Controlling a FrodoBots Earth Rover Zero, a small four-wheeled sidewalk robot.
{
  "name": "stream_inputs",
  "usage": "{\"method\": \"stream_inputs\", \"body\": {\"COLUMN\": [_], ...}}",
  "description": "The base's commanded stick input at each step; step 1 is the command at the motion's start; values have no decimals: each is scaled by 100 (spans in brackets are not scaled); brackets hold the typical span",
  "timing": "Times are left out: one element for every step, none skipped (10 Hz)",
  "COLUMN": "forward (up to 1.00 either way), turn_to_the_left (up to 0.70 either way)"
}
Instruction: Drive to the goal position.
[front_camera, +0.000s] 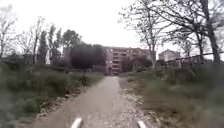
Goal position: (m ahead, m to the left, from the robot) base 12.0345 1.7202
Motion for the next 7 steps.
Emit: {"method": "stream_inputs", "body": {"forward": [70,70,70,70,70,70,70], "turn_to_the_left": [0,0,0,0,0,0,0]}}
